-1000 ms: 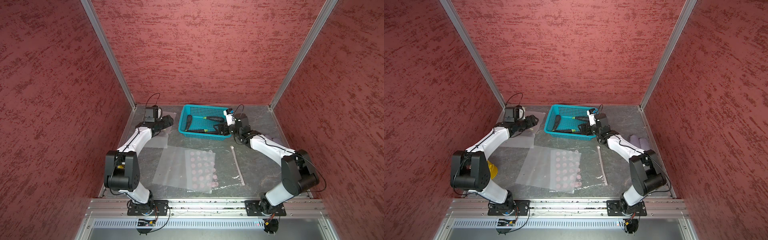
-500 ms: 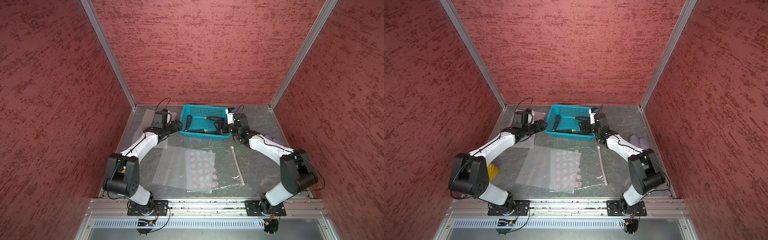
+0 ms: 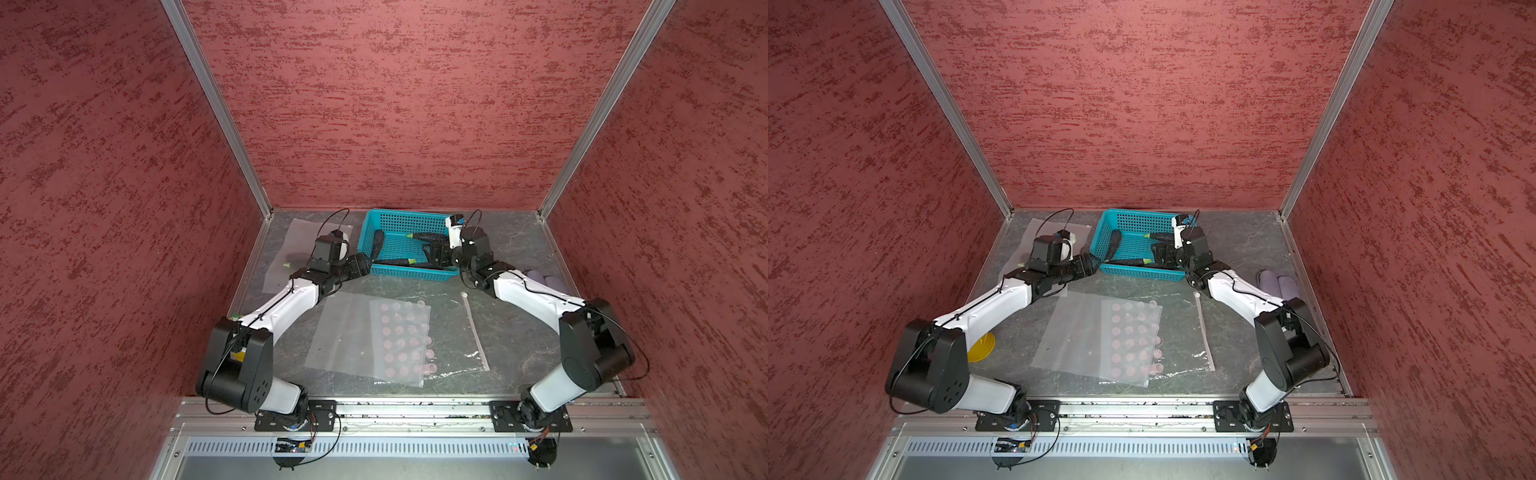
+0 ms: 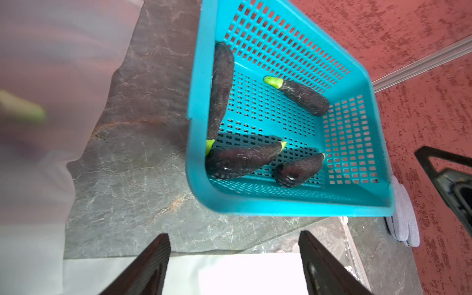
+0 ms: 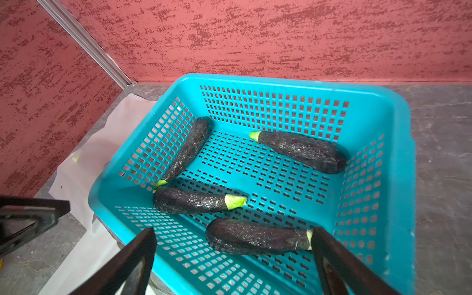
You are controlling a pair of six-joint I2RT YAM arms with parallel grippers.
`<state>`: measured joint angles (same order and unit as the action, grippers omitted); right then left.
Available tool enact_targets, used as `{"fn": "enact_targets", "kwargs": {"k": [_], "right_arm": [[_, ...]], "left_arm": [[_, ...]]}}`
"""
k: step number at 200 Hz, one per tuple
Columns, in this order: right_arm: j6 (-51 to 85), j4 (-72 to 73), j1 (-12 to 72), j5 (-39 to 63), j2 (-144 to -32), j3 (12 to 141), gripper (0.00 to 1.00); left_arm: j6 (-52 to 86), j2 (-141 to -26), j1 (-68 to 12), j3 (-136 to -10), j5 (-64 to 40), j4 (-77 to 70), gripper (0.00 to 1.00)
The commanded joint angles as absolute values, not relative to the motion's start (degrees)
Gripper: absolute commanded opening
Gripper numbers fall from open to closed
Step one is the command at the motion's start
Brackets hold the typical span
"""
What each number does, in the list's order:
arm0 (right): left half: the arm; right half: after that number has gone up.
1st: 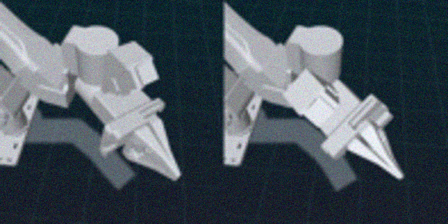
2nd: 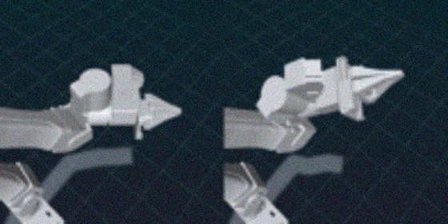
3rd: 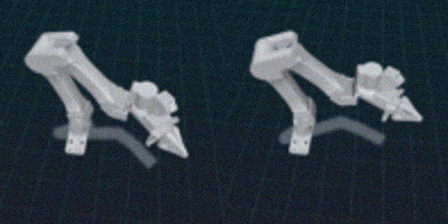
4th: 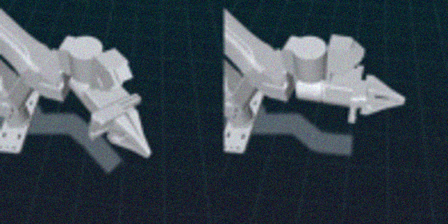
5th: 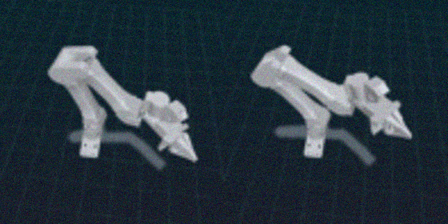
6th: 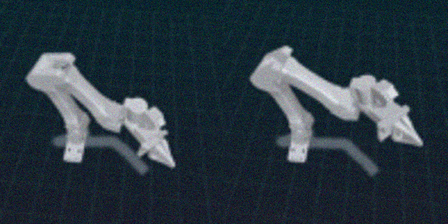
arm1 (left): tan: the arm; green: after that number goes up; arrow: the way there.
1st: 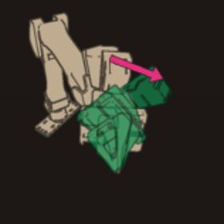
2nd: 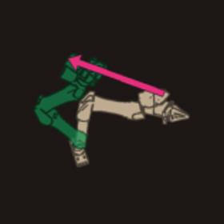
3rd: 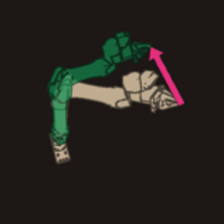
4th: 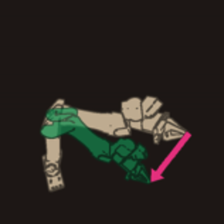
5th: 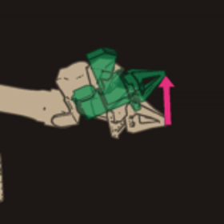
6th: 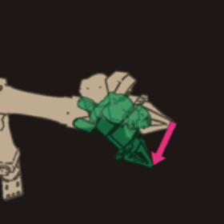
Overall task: Place the eggplant in a zip-top bag and seal the zipper
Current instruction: Pick up the zipper food storage bag at the center of the board.
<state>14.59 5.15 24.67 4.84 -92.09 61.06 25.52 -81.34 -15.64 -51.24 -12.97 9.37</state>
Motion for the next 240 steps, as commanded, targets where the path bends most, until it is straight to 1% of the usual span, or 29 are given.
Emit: {"fn": "enact_targets", "kwargs": {"k": [1, 37, 89, 117, 146, 193, 240], "right_arm": [[13.9, 3.9, 25.0, 5.7, -92.9, 65.4, 0.95], [13.8, 0.2, 25.3, 6.0, -95.4, 68.6, 0.95], [16.1, -3.3, 27.5, 2.7, -88.7, 65.0, 0.94], [18.0, -5.2, 27.4, 2.4, -84.7, 61.7, 0.94], [20.4, -4.2, 27.5, 2.1, -81.1, 56.7, 0.94], [20.7, -1.3, 27.5, 2.5, -80.1, 51.3, 0.94], [21.8, 4.3, 27.5, 3.8, -78.0, 44.3, 0.94]], "left_arm": [[27.0, -79.4, -16.3, -49.8, -11.1, 8.8, 0.81], [26.7, -78.9, -16.4, -49.9, -11.8, 9.8, 0.81], [27.5, -78.3, -19.7, -49.8, -17.1, 13.2, 0.80], [27.8, -79.2, -25.1, -49.2, -18.1, 16.1, 0.80], [28.8, -80.8, -30.7, -49.3, -19.1, 18.6, 0.80], [30.7, -84.4, -40.6, -49.2, -19.2, 21.0, 0.83], [31.7, -90.4, -48.3, -52.3, -16.1, 25.1, 0.84]]}}
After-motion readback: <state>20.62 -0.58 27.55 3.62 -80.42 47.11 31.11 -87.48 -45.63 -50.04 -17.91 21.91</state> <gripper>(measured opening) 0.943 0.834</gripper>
